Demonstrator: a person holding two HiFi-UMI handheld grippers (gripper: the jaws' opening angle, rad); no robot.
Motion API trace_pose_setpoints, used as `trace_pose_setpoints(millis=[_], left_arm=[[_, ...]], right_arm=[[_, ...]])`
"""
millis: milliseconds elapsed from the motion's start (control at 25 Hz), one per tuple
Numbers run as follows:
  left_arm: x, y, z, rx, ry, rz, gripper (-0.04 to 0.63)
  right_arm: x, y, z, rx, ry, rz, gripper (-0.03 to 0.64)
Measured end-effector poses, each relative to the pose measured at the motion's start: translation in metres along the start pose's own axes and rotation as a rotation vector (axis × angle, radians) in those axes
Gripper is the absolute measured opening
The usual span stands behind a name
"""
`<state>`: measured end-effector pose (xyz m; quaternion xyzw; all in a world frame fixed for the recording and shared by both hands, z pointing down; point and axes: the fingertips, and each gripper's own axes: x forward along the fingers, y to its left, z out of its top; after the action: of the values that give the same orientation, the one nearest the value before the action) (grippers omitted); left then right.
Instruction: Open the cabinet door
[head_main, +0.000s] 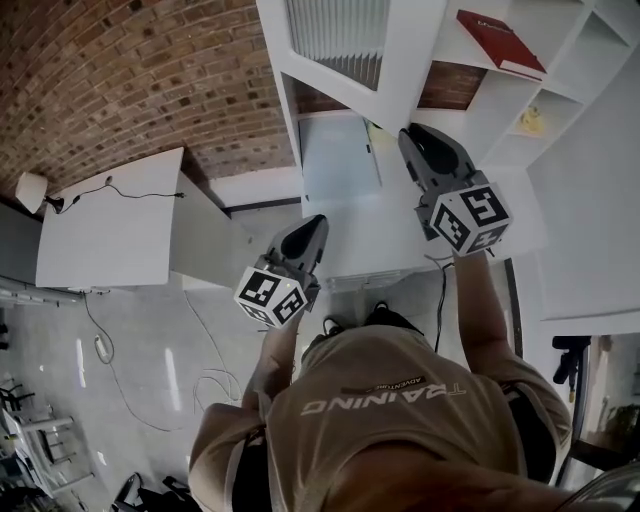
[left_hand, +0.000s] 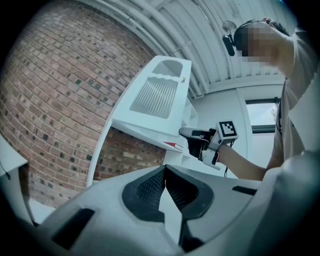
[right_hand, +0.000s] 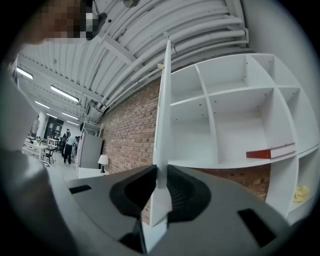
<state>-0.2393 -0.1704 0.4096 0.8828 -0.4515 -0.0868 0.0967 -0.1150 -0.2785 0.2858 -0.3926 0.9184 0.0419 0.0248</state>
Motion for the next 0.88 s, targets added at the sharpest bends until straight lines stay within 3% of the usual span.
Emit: trace_pose_setpoints(millis=[400,880], left_arm=[[-0.009,-0.011,0.003,-0.014,0.012,0.050,0.008],[-0.026,-0.018,-0.014,0.009,0.034,0.234,0.008]], right_arm=[[-0.004,0.015,0.000,-0.012,-0.006,0.041,0.064],[-0.007,0.020,0.002,0.049,-0.092,0.115,0.064]])
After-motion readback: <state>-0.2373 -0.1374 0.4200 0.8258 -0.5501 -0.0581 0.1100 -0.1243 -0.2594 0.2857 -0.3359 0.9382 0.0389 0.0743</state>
